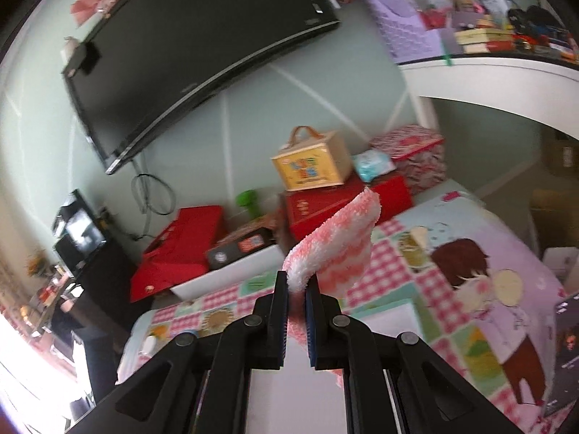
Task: Organize soft objects
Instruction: 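Lower both items into the white tray and open both grippers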
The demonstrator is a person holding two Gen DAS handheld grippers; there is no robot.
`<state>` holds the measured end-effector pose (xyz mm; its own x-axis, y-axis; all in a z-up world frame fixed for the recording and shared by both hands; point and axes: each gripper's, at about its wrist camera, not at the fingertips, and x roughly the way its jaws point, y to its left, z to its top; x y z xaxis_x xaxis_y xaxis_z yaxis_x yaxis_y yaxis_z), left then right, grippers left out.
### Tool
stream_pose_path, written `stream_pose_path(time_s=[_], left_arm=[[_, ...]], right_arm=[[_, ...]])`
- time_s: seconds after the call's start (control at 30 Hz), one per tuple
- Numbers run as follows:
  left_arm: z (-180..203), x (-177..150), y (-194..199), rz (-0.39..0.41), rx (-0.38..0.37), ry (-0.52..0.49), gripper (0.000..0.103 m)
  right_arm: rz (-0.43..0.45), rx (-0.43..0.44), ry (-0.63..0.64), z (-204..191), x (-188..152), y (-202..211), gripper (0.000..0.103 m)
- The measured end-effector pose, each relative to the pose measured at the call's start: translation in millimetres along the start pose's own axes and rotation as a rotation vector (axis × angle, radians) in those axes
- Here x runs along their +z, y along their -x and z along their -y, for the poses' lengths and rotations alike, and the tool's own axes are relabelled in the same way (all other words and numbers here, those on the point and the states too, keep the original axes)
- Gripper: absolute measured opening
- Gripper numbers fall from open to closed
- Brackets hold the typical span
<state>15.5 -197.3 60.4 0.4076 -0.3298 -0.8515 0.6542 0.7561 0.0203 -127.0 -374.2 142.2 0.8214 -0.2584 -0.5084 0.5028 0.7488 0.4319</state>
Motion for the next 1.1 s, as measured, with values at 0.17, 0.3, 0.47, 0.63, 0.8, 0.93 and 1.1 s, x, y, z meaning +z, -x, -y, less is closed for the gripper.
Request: stream_pose_path(time_s=[0.17,0.3,0.47,0.63,0.8,0.93,1.1], left_arm=[[16,-1,-26,-0.049,-0.022,-0.018,0.011],[18,0,-40,-0.063,-0.021,-0.005,0.011],[17,4,-56,-0.061,-0.013,0.010,0.012],[13,4,-73,-0.085,-0.021,0.026,0.012],[12,2,-89,-0.108,-0.046,0.039,0.012],[13,0,-99,-0.126,-0.044,0.035,0.012],[13,-3,-105,-0.156,-0.051,0.040,0.015]], right_arm=[[-0.019,-0.070,-0.020,15,-2,-9,0.009],[-0.051,-0.079,-0.046,26,-5,-21,0.009],[-0.137,-0.087,-0.075,36,-15,-45,0.010],[-0.226,-0.094,-0.088,40,-29,-73,0.010],[-0.353,-0.135,-0.080,43,-51,-104,0.012],[-0.442,-0.174,-0.088,49,-69,-125,0.012],[-0.511,-0.216,-0.084,54,-82,-138,0.012]])
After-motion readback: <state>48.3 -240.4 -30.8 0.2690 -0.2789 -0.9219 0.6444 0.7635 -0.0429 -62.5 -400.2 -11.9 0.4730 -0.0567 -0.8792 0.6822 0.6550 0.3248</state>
